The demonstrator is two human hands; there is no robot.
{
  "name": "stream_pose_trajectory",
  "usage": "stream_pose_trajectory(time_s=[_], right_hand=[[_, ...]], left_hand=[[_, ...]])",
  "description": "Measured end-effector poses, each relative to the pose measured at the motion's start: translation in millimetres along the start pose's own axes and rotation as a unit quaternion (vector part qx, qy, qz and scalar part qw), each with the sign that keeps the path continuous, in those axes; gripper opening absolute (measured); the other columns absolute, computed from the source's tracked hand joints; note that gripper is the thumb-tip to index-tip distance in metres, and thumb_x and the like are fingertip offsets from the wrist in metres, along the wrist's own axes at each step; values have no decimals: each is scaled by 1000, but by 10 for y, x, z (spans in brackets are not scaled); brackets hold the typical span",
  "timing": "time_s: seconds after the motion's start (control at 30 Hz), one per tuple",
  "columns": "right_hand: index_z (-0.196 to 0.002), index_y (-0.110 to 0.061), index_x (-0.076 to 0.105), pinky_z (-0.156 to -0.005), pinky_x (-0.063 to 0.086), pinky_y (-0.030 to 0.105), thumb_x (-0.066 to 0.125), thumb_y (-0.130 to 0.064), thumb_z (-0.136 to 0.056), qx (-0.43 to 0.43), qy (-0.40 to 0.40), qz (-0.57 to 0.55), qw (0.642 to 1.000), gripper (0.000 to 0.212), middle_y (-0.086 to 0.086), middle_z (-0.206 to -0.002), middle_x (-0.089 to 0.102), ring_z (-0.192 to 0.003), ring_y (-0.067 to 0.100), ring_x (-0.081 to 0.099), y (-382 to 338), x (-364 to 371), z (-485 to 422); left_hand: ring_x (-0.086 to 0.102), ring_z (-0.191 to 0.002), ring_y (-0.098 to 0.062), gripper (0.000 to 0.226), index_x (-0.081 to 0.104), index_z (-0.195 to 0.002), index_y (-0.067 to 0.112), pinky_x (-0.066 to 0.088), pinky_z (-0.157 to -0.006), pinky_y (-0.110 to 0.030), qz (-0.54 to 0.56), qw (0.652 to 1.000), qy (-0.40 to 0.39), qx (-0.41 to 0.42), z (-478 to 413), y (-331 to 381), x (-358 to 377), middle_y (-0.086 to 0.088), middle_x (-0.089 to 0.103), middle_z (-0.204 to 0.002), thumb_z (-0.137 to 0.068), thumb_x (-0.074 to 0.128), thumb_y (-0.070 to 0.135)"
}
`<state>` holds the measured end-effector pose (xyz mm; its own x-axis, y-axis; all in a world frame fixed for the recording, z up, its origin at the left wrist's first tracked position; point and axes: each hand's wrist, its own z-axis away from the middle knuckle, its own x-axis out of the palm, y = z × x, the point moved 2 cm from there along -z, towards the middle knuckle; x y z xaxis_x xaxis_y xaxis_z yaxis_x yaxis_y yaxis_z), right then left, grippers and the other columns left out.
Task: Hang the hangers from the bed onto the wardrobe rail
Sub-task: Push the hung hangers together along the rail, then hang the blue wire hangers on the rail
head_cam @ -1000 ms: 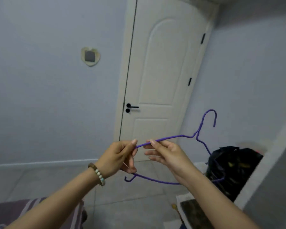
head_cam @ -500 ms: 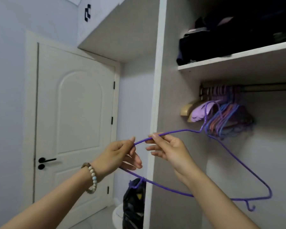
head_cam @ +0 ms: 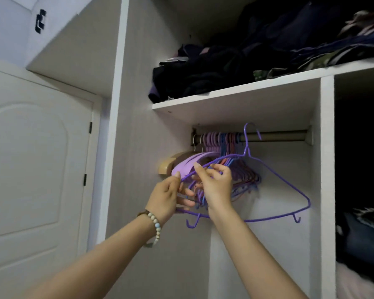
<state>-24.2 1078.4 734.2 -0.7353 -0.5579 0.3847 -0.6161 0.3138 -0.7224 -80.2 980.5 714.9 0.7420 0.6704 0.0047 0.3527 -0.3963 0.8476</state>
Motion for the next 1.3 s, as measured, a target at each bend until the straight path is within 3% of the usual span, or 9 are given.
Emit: stream_pose_trajectory(time_s=[0.1,0.27,0.5,0.7,0.87,0.97,1.07,1.17,1.3], right_hand=[[-104,-10,42,-70,48,36,72,-10,-79,-9,22,29,999,39,3,-85,57,-67,19,54,93,-170,-313],[-116,-5,51,-67,55,34,68,-14,-83,-20,42,86,995,38,2,-87,61,-73,22,59,268,-404,-767],[-134,-12,48,-80,55,45,61,-15,-89,2,60,121,991,47,-6,-77,61,-81,24,64,424,-622,-1173],[-138,-9,43,-52,46,21,59,-11,-90,46,35,136,989,50,-2,-79,58,-77,22,60,541,-735,-1335],[-137,-5,43,-46,49,18,65,-9,-85,78,10,128,989,57,3,-77,60,-58,12,57,685,-753,-1276],[-137,-7,44,-65,55,30,69,-13,-82,63,17,144,987,60,1,-78,58,-68,18,59,713,-741,-1184],[-138,-11,43,-94,45,35,70,-27,-81,22,40,229,972,65,9,-121,51,-106,24,55,616,-700,-1036],[-142,-13,37,-105,34,33,66,-30,-84,-23,35,253,967,66,9,-144,31,-129,24,41,450,-569,-833],[-142,-13,35,-111,22,27,63,-26,-87,-73,13,255,964,63,6,-152,20,-141,18,24,258,-242,-556]], left_hand=[[59,-41,-10,43,45,-66,13,50,-46,-21,20,1000,2,2,-216,-123,285,-4,61,-69,-100,27,32],[61,-44,-10,38,45,-71,10,52,-50,-21,57,998,-31,-12,-595,-360,636,-7,62,-67,-101,27,26],[63,-80,-15,32,58,-111,-7,54,-68,-15,-87,992,-89,-19,-1006,-589,862,-23,65,-101,-99,34,9],[62,-84,-18,23,63,-106,4,54,-68,-26,-208,970,-118,-53,-1133,-637,873,-8,68,-92,-96,44,13],[59,-50,-3,16,59,-77,12,51,-46,-15,-172,971,-123,-108,-1080,-648,754,4,64,-62,-90,54,6],[57,-42,1,9,58,-97,6,51,-47,-15,-170,973,-107,-118,-1002,-640,650,1,66,-68,-92,51,8],[60,-45,-2,19,57,-109,7,52,-50,-17,-182,973,-105,-100,-910,-576,505,-6,62,-82,-95,46,14],[62,-51,-2,13,54,-103,13,51,-52,-18,-181,975,-100,-87,-802,-473,295,-5,65,-90,-96,44,20],[63,-54,-1,15,54,-104,15,49,-56,-18,-179,980,-67,-54,-630,-290,-122,-2,66,-93,-96,45,24]])
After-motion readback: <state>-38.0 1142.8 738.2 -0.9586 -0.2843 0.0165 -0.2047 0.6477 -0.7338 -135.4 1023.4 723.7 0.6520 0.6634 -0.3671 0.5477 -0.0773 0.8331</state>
